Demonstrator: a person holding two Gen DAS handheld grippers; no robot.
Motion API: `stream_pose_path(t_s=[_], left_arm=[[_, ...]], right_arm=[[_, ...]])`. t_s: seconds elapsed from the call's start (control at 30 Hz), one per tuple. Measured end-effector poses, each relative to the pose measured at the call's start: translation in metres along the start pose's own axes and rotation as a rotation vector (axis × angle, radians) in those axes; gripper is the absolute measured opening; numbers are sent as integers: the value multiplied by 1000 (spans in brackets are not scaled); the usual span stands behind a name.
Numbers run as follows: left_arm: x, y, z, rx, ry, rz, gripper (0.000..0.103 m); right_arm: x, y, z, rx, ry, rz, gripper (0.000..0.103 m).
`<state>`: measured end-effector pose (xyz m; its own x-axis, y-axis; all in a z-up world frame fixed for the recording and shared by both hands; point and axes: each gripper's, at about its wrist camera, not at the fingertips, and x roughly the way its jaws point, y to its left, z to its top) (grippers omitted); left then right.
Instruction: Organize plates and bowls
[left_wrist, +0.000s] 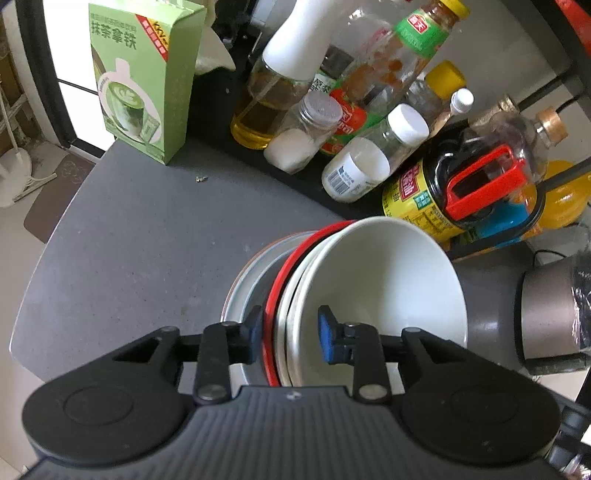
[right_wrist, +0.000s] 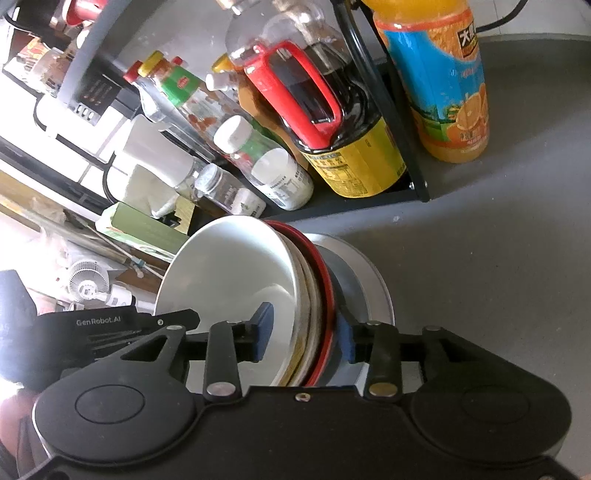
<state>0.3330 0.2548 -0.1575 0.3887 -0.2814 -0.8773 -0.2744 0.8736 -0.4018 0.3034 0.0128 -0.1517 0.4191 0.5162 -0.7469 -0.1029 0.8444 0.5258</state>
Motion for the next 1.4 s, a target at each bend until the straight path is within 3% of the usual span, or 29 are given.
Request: stream_pose_path(t_s=[0.13,0.23,0.33,0.5,0.57,0.73,0.9,0.97,1.1,1.4], left_arm=[[-8,-2,-3,-1,-28,-1,33],[-15,-7,-6,17,-51,2,38],[-25,-13,-7,38,-92,-22,50],[-42,-30,-11,108,-177,12,70],[-47,-35,-14,138,-194,11,75],[-52,-39,-17,186,-215,6,78],[-55,-39,-19,188,-230,9,84],[-57,-41,-20,195,-241,9,88],[-65,-47,-25,209,-263,14,91],[-88,-71,-64,229,-310,63,101]], right_arm=[[-9,2,1,-14,-18,20,40],[-15,4,1,-24,-28,24,46],[-24,6,-1,-39,-52,9,53],[-37,6,-6,-32,-94,-20,58],[-42,5,-9,-31,-107,-39,68],[-53,2,-17,-19,-126,-72,69],[-66,2,-24,-27,-163,-102,80],[-73,1,-26,-30,-176,-101,91],[-88,-3,-30,-50,-220,-121,102],[-148,-35,-52,-77,-308,-102,103]])
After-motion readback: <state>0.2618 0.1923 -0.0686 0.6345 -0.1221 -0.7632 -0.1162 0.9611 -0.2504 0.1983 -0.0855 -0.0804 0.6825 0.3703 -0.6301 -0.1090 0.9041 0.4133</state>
